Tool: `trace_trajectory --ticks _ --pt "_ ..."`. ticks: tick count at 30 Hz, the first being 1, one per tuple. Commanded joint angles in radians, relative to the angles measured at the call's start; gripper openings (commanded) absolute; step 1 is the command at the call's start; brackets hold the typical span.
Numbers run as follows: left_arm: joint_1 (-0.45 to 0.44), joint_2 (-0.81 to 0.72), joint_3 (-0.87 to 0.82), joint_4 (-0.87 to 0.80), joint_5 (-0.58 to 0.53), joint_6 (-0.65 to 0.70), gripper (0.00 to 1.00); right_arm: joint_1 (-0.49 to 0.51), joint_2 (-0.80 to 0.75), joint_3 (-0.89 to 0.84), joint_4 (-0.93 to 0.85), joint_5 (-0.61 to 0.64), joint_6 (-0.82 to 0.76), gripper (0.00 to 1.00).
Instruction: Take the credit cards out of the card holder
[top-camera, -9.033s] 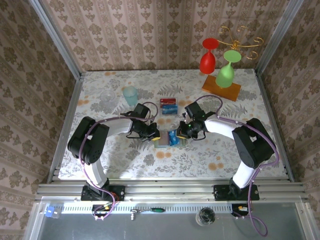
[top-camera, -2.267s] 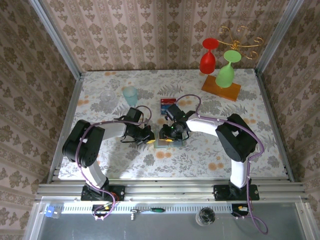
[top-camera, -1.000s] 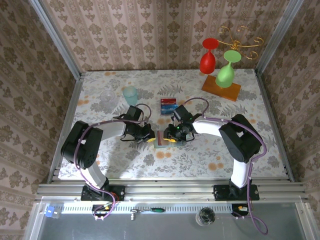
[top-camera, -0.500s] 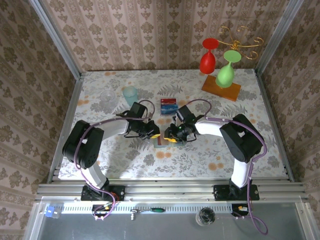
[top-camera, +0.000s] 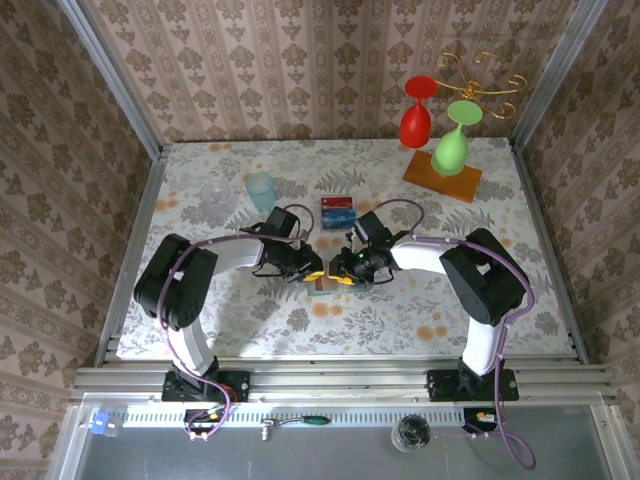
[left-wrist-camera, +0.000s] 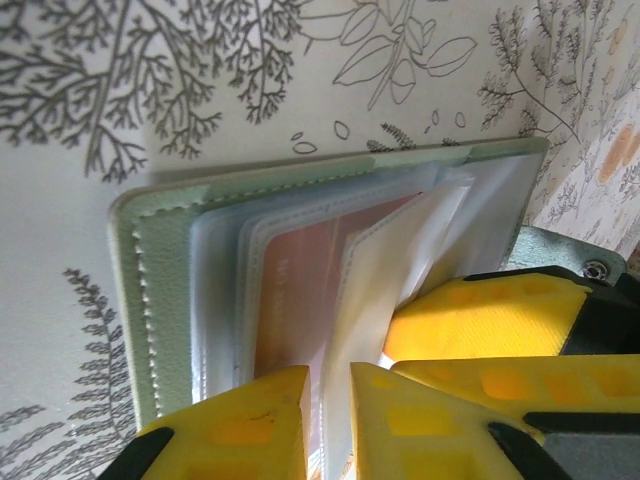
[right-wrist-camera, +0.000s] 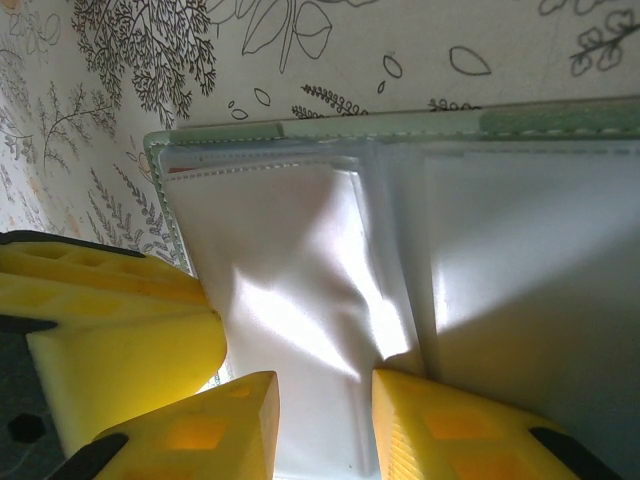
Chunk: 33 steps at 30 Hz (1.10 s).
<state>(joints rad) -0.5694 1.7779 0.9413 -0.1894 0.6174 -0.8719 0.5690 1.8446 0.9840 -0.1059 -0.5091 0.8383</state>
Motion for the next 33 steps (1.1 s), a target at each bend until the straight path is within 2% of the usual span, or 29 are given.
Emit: trace_trajectory --ticks 1,14,24,25,33 --pt "-0.009 0.018 0.027 0.009 0.019 -0.017 0.18 -0.008 -0.015 -0.028 -0.023 0.007 0.005 0.31" --pt "-0.017 0.036 0.071 0.017 0.05 -0.038 0.16 -0.016 -0.078 -0.002 -0.076 0.013 -0.006 0.32" --pt "-0.054 0.052 0.135 -0.037 0.033 -0.048 0.18 -0.088 -0.151 -0.015 -0.112 -0.006 -0.05 0.32" --pt "-0.059 0.054 0.141 -0.041 -0.001 -0.052 0.18 -0.095 -0.158 -0.02 -0.113 -0.012 -0.054 0.32" --pt "-0.118 0.101 0.212 -0.058 -0.029 -0.079 0.21 -0.158 -0.201 -0.067 -0.121 -0.048 -0.095 0.32"
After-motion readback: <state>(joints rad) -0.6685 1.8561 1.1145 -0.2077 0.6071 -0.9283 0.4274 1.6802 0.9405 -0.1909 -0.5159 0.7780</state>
